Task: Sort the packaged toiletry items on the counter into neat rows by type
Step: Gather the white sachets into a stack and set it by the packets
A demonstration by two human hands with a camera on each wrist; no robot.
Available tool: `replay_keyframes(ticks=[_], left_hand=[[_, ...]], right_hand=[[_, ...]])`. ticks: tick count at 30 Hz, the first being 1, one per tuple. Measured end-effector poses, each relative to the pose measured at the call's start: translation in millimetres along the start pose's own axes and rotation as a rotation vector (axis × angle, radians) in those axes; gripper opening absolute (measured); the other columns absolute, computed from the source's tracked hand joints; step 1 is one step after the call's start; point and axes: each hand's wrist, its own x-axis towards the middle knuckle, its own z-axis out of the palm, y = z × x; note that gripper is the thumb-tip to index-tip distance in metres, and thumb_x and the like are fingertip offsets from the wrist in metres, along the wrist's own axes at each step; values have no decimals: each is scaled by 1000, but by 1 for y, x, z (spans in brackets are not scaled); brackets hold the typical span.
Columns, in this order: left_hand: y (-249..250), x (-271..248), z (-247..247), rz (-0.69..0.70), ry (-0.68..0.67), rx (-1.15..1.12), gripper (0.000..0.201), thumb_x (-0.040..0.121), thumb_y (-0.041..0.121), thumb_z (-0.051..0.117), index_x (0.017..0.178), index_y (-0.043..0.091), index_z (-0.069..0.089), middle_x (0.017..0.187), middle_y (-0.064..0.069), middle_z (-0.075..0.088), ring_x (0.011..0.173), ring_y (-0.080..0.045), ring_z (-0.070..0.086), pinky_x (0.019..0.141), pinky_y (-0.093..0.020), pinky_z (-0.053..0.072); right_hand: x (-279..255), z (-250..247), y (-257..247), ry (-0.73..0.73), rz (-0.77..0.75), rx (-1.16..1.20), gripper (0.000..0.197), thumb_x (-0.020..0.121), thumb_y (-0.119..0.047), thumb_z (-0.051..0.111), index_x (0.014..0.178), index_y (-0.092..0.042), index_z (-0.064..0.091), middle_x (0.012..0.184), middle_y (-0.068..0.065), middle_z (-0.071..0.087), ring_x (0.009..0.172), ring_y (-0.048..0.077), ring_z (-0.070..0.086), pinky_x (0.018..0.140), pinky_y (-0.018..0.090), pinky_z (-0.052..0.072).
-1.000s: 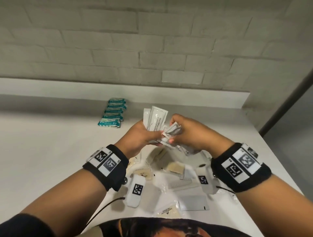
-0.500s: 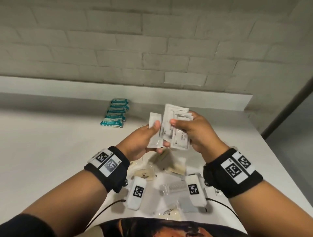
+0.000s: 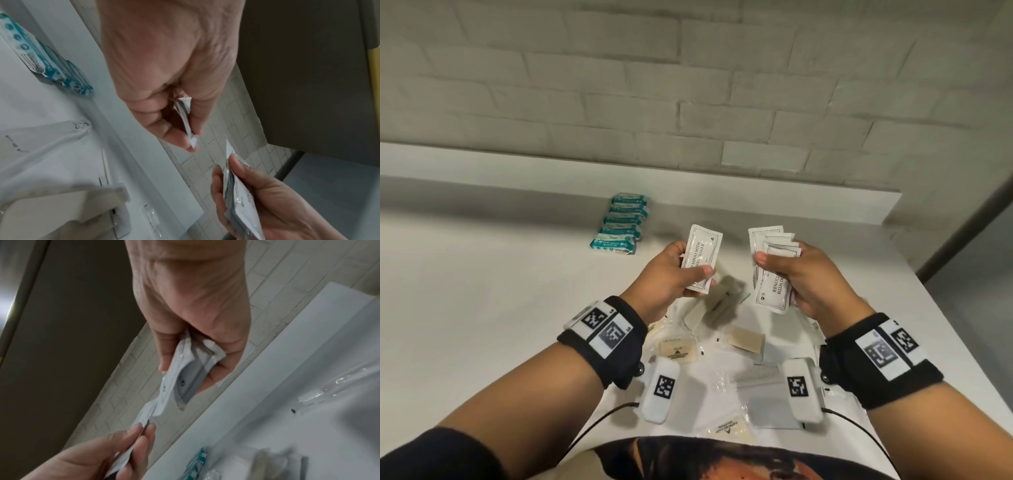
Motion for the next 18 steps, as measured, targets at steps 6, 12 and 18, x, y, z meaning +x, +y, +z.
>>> replay_keyframes(ticks=[6,12,18], left_hand=[[4,0,-8,23,-77,490,29,76,8,77,99,20,63,90,-4,70,72,-18,63,65,-30,50],[26,5,2,173,-33,212,67,75,10,77,130,28,43,87,-8,70,67,-12,62,57,-25,51],[19,2,10,56,-165,-292,55,83,46,54,124,10,57,115,-11,68,109,-29,62,95,-38,51]], right_hand=[[-5,1,-26,-155,-131,-219,27,78,2,72,100,-12,66,82,-1,73,70,11,69,64,24,54],[0,26,-33,-391,-65,-532,42,75,-21,80,113,-12,63,103,7,73,93,24,69,87,41,52],[2,52,-11,-162,-30,-89,30,89,-22,64,114,-5,59,98,12,72,87,27,69,80,41,55]])
